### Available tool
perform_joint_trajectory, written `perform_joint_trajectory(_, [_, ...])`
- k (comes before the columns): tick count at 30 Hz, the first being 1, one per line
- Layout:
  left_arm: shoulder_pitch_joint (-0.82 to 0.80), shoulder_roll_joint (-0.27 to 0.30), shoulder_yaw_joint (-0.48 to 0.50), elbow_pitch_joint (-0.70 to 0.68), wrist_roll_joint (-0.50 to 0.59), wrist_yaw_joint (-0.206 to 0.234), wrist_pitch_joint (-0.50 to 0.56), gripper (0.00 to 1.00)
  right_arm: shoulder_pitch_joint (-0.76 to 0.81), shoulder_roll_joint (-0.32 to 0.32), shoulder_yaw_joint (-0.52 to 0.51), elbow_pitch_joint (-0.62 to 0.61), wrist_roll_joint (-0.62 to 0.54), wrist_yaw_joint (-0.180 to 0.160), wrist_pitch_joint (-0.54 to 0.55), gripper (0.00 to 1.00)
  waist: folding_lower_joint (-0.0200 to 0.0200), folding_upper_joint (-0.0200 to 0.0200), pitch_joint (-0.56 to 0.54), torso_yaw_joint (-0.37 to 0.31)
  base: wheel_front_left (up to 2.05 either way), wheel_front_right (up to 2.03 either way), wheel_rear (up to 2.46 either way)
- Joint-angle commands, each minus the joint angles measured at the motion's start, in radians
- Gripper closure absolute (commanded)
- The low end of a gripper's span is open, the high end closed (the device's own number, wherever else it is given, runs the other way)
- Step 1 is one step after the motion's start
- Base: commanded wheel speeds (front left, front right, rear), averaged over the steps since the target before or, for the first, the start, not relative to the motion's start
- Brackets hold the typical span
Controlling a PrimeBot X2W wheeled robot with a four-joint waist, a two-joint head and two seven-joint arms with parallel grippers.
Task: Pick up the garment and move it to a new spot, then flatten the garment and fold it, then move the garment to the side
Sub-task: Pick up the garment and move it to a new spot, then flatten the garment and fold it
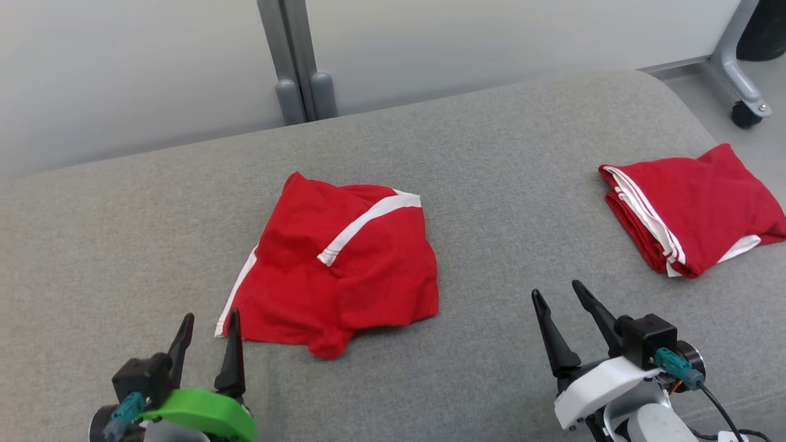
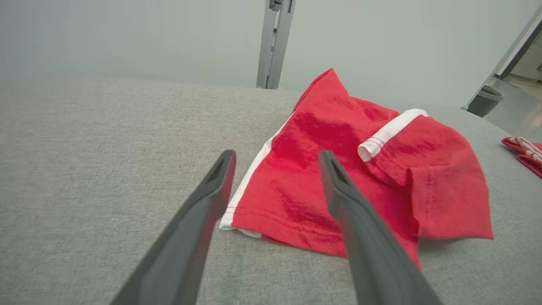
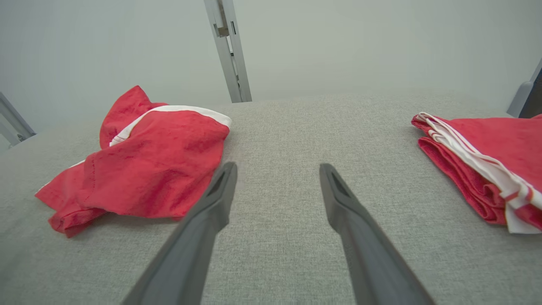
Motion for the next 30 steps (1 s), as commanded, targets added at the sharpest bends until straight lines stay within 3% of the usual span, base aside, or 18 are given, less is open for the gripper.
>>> perform_joint_trajectory(1, [0.035,-0.012,0.021,-0.013,0.022,-0.003,0.0,0.0,0.02,-0.003,0.001,0.005,0.001,-0.002,0.0,0.0,0.0001,0.0,-0.028,0.026,0.0,0.0,0.0])
perform_joint_trajectory(6, [0.102,-0.038,0.09,-0.041,0.075,-0.006,0.0,0.0,0.039,-0.004,0.0,0.018,-0.001,-0.002,0.0,0.0,0.0001,0.0,-0.05,0.041,0.0,0.0,0.0])
perform_joint_trajectory(14, [0.181,-0.059,0.121,-0.076,0.093,-0.006,0.0,0.0,0.05,-0.004,0.009,0.038,-0.022,-0.002,0.0,0.0,0.0001,0.0,-0.062,0.051,0.0,0.0,0.0])
perform_joint_trajectory(23, [0.166,-0.066,0.097,-0.067,0.065,-0.006,0.0,0.0,0.036,-0.004,0.043,0.04,-0.041,-0.002,0.0,0.0,0.0001,0.0,-0.036,0.085,0.0,0.0,0.0])
perform_joint_trajectory(30, [0.128,-0.067,0.049,-0.048,0.038,-0.006,0.0,0.0,-0.078,-0.004,0.159,0.048,-0.042,-0.002,0.0,0.0,0.0001,0.0,0.014,0.155,0.0,0.0,0.0])
